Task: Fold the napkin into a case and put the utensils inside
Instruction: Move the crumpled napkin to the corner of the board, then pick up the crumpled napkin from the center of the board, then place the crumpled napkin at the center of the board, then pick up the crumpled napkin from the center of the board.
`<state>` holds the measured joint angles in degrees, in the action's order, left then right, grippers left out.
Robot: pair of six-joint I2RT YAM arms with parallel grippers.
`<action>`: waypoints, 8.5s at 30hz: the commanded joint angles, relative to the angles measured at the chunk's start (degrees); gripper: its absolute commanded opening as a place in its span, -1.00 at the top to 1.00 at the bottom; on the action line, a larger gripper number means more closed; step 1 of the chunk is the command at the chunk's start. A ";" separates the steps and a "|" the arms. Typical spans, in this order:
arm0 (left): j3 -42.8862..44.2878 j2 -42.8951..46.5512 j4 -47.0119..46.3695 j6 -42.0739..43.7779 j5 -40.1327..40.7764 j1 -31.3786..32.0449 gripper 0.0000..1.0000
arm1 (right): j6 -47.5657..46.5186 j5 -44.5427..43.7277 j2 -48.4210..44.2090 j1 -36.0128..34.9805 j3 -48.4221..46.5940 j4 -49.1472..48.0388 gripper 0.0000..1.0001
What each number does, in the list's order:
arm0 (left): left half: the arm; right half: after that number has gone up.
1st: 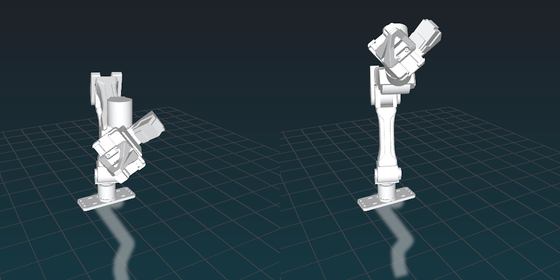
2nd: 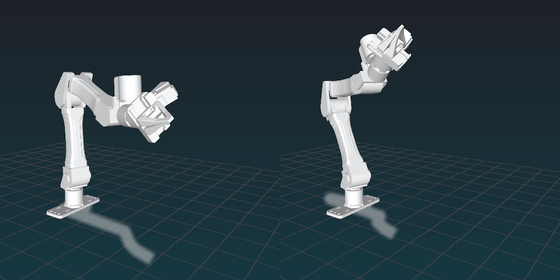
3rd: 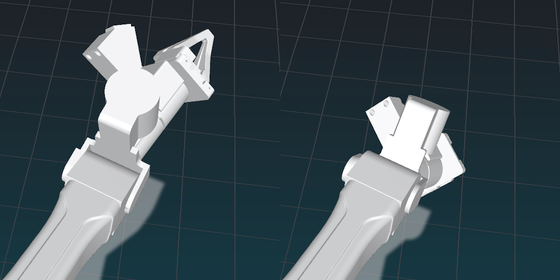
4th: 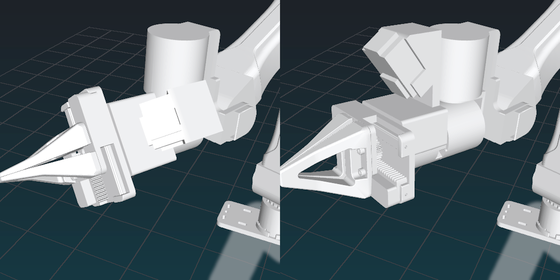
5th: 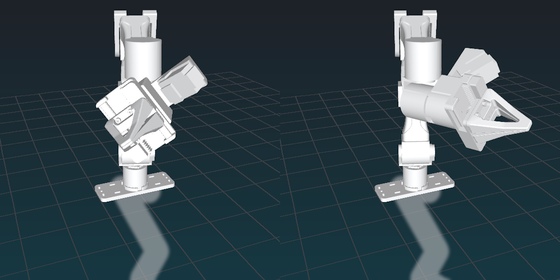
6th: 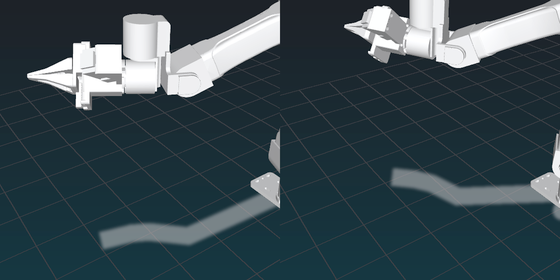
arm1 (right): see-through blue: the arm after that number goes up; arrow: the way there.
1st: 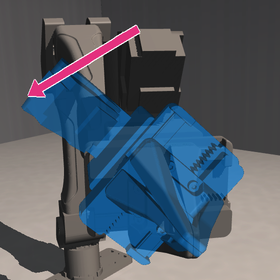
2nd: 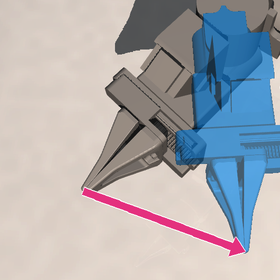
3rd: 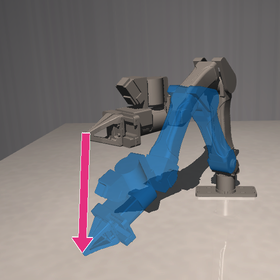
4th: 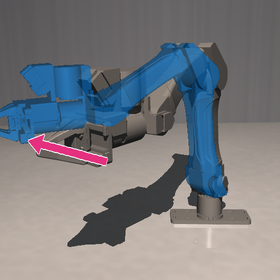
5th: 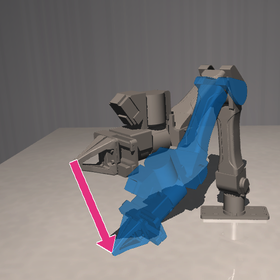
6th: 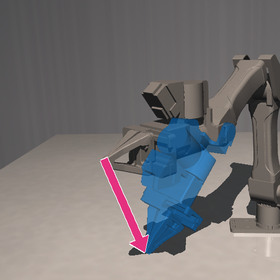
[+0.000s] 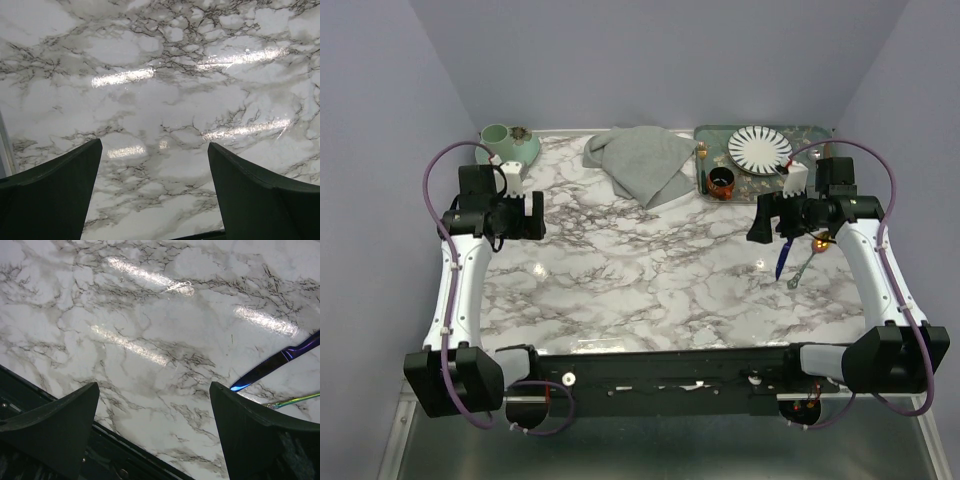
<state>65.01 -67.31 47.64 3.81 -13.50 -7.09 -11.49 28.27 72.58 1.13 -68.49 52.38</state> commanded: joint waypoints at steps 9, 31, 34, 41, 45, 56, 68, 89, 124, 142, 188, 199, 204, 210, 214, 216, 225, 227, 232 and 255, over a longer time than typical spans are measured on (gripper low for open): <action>16.26 -15.01 -12.81 1.02 11.81 20.96 -0.97 | 2.17 1.08 -1.47 0.19 2.31 -3.60 -1.00; 54.34 -65.40 -11.95 1.54 21.58 40.32 -0.90 | 1.82 0.12 -1.12 0.10 3.89 -3.69 -1.00; 54.78 -67.69 -12.31 2.51 24.91 40.32 -0.79 | 1.91 0.29 -1.21 0.10 3.63 -3.43 -1.00; 54.69 -69.89 -10.73 6.03 28.87 40.40 0.00 | 1.82 0.12 -2.35 0.19 4.24 -3.51 -1.00; 53.38 -68.76 -8.97 6.64 30.55 40.40 0.83 | 1.73 -0.41 -2.88 0.19 3.98 -3.51 -1.00; 17.19 -30.90 -6.17 15.50 -3.27 40.32 1.00 | 0.15 2.13 -1.83 0.19 1.43 -1.50 -1.00; -6.83 -11.87 0.44 27.65 -4.80 2.72 0.49 | -2.22 8.64 -0.86 0.10 2.22 -0.79 -1.00; -30.65 10.36 -10.62 39.69 -3.56 42.32 -0.45 | -0.56 12.33 3.80 -0.16 3.98 -3.07 -1.00; -15.31 -19.79 -15.14 47.00 -2.14 52.27 1.00 | -1.08 10.58 4.42 -0.16 3.80 -2.46 -1.00; 9.36 0.50 -5.63 24.58 -22.70 44.22 1.00 | -3.01 8.82 7.85 0.02 -5.60 -0.53 -1.00; -1.82 -9.07 -5.80 18.86 -14.98 -8.11 1.00 | 6.39 -0.58 43.61 -41.99 -12.11 -20.83 -0.47; 7.04 -12.84 -5.54 17.55 -17.08 -8.64 1.00 | 3.76 -6.21 29.31 -32.80 -13.24 -15.30 0.99; 16.36 -15.04 -4.13 15.61 -23.67 -8.64 1.00 | -1.60 -6.04 20.34 -25.39 -15.10 -9.76 0.99; 13.58 -9.08 1.75 26.22 -26.67 -11.26 1.00 | -12.85 -3.40 6.45 -24.68 -4.92 -3.52 0.99; 2.25 -1.62 5.36 39.13 -22.90 -14.69 1.00 | -21.96 -3.75 0.82 -24.94 10.70 0.52 0.99; -6.07 1.29 5.36 48.59 -18.70 -15.32 1.00 | -25.50 -5.15 -1.82 -25.73 15.99 2.81 0.99; -27.03 12.02 3.87 68.25 -12.43 -14.53 1.00 | -28.78 -1.21 -1.31 -29.16 12.45 8.80 -0.46; -28.36 12.90 3.60 70.01 -12.08 -14.18 1.00 | -25.26 1.42 2.47 -29.07 8.74 7.66 -0.47; -30.30 14.14 2.99 70.89 -12.43 -12.33 1.00 | -15.26 5.30 12.66 -28.99 -2.58 4.67 -0.43; -25.73 7.72 -0.97 59.12 -14.28 -8.20 1.00 | 1.82 11.45 49.76 -29.34 -24.41 -0.61 -0.35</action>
<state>37.89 -58.96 47.99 64.99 -26.35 -15.62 -11.46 35.86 119.83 -28.01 -91.81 52.12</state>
